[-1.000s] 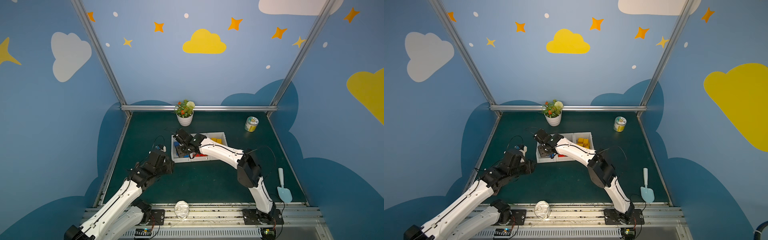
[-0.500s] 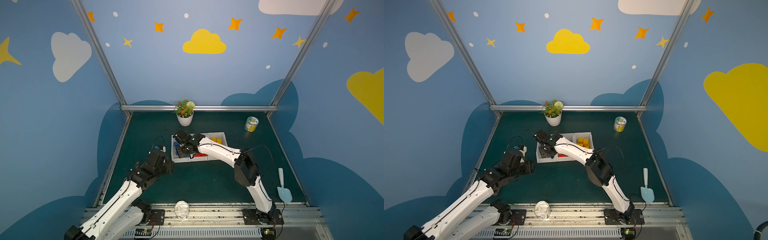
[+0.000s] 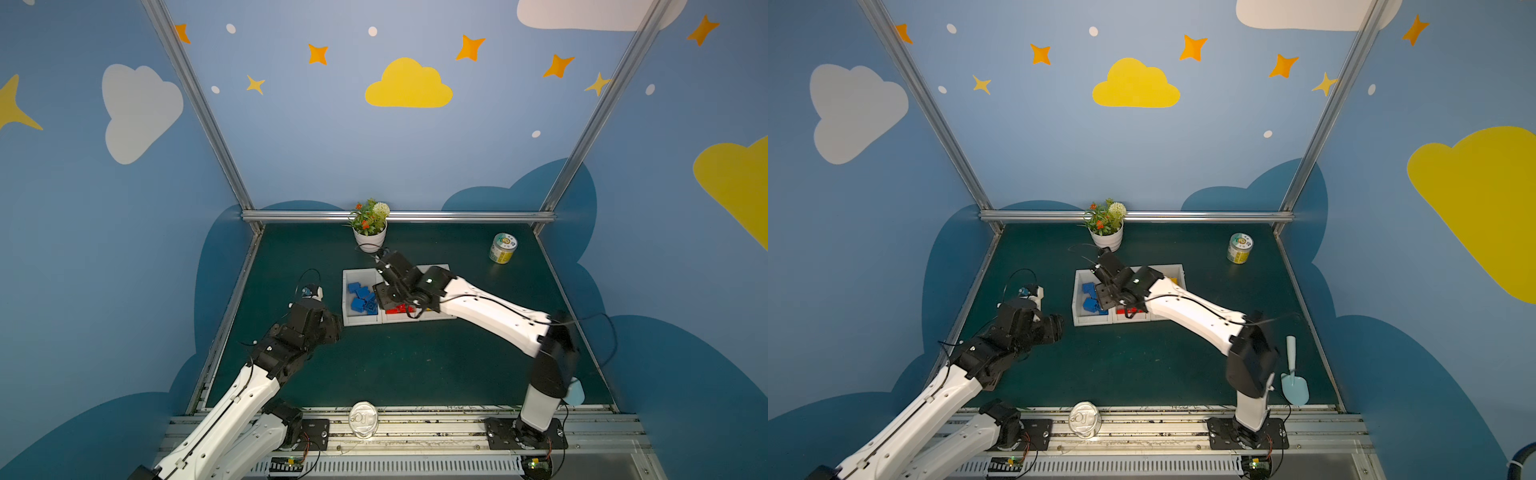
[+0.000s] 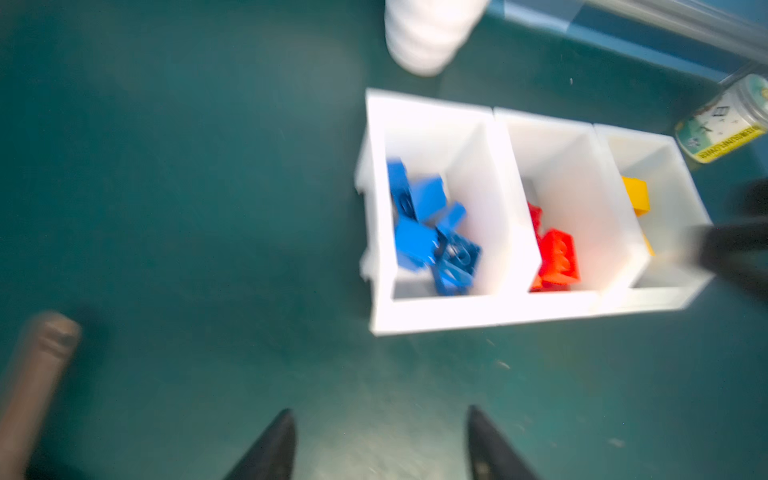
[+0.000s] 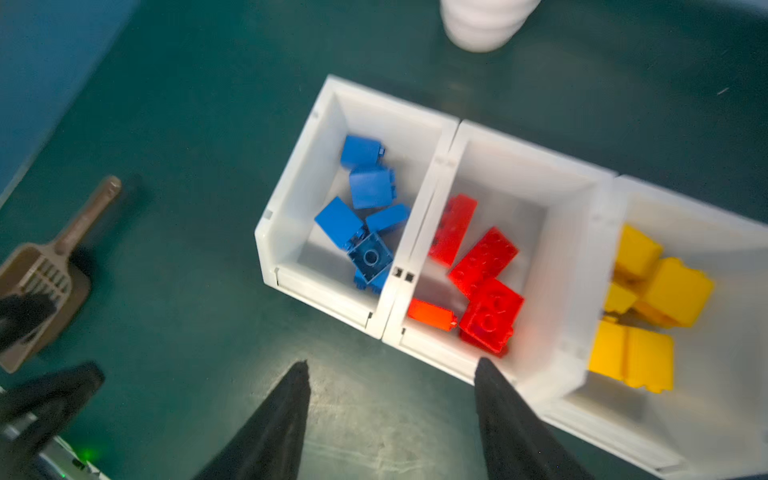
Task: Sort the legos into containers by color
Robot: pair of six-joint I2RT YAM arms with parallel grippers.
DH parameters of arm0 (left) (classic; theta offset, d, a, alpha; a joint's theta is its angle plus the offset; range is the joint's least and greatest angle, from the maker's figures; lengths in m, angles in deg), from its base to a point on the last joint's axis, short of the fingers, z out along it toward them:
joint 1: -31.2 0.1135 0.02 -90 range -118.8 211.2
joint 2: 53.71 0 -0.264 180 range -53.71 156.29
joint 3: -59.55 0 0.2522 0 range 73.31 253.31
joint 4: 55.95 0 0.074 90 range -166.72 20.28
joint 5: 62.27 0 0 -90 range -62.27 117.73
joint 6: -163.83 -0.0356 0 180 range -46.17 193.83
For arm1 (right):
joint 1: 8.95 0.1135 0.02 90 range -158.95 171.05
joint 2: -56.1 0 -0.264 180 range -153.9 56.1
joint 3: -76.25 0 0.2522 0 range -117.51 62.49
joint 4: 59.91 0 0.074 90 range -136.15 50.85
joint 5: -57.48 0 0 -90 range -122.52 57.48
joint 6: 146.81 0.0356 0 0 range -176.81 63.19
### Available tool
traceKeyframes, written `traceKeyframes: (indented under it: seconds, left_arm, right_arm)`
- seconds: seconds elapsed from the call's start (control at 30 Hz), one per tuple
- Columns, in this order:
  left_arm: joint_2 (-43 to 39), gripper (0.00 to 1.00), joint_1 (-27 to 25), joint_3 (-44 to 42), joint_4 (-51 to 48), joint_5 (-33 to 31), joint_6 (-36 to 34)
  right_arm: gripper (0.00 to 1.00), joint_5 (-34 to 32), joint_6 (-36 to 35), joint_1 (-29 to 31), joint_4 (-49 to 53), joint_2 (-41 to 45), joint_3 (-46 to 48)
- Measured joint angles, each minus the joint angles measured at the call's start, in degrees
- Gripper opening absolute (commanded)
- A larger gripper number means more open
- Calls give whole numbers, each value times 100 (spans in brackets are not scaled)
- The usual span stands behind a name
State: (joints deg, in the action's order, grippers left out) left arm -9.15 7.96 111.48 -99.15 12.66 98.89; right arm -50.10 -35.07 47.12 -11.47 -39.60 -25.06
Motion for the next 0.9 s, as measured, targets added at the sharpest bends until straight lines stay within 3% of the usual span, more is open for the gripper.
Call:
traceKeyframes:
  seconds: [0.03,0.17,0.27,0.37,0.47,0.53,0.6,0.63,0.73,0.9]
  left_arm:
    - [-120,99,101,-9,111,-197,-129]
    - [-667,100,527,-603,1351,-1058,-828]
    - [-774,100,883,-1661,2896,-1235,-1486]
    - [-101,100,1292,-2568,4092,-1049,-2002]
    - [1038,100,1722,-2481,4391,-911,-2068]
    - [1759,100,1926,-2273,4861,-741,-2070]
    - [2323,100,2011,-2135,5431,-621,-2035]
    - [2586,100,2044,-2057,5661,-527,-2037]
    - [3104,100,2138,-1821,6074,-195,-2094]
    - [4120,100,2212,-1707,7357,205,-2218]
  right_arm:
    - [71,-208,-140,-70,-282,605,531]
    - [84,-852,-544,-570,-1255,2732,2319]
    - [89,-1344,-841,-1287,-2035,4107,3746]
    - [89,-1676,-1305,-1917,-2833,5101,5278]
    - [89,-1639,-1823,-2474,-3659,5689,6773]
    - [89,-1410,-2087,-2938,-4212,5842,7619]
    - [99,-1128,-2131,-3515,-4444,5737,8030]
    - [99,-1005,-2094,-3821,-4481,5580,8063]
    - [99,-566,-1904,-4522,-4730,4907,7766]
    - [99,15,-1775,-5005,-5602,3163,6894]
